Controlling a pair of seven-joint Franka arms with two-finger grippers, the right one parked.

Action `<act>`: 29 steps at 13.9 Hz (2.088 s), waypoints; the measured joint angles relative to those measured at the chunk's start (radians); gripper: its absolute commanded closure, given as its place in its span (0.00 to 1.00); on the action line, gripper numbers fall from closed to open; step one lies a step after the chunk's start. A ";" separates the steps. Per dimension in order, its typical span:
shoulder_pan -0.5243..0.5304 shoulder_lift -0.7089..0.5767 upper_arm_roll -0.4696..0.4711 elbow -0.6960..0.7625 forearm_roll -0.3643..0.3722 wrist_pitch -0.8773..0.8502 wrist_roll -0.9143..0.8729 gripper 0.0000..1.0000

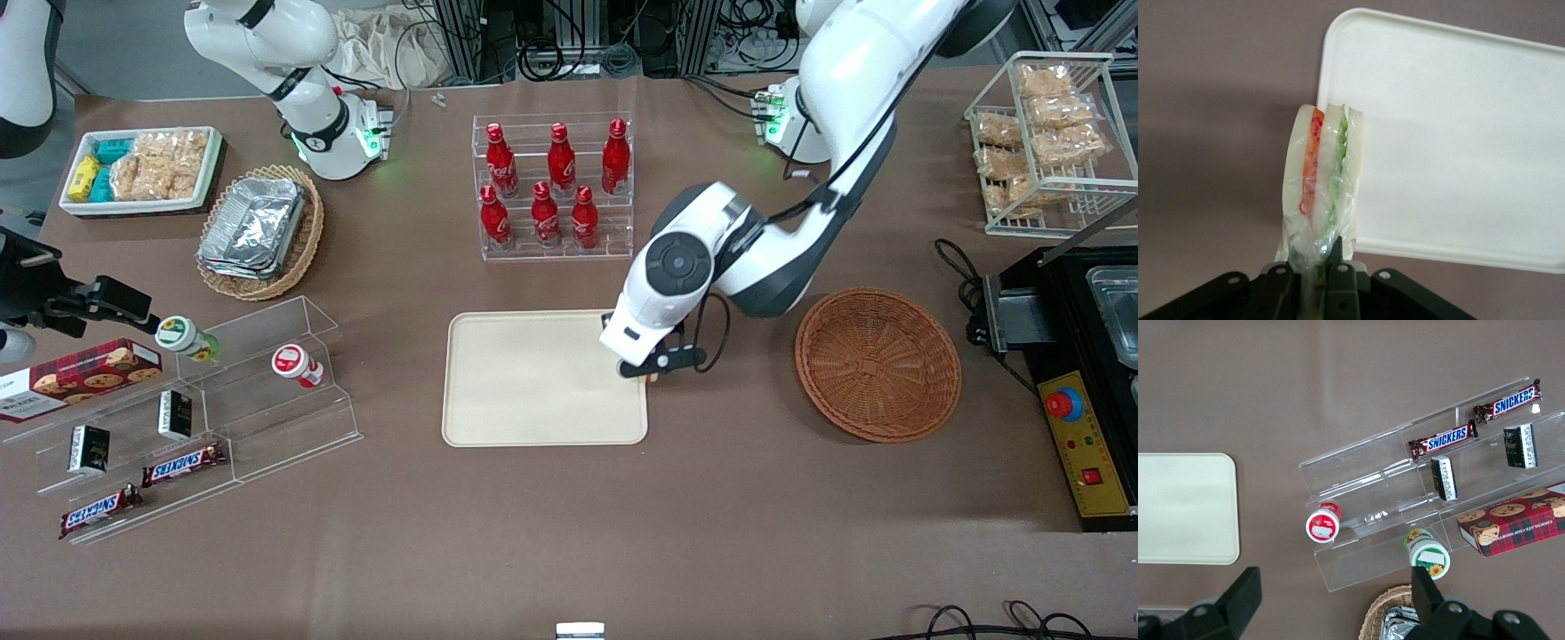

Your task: Place sandwich from basket to tray

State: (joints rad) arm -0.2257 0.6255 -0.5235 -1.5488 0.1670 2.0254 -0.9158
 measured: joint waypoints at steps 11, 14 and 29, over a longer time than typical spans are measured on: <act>-0.040 0.133 0.006 0.029 0.088 0.125 0.002 0.00; -0.008 0.115 0.005 0.050 0.077 0.109 -0.016 0.00; 0.354 -0.342 0.006 -0.010 0.041 -0.451 0.440 0.00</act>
State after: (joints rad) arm 0.1279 0.2838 -0.5180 -1.5585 0.2084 1.5748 -0.4754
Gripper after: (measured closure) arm 0.000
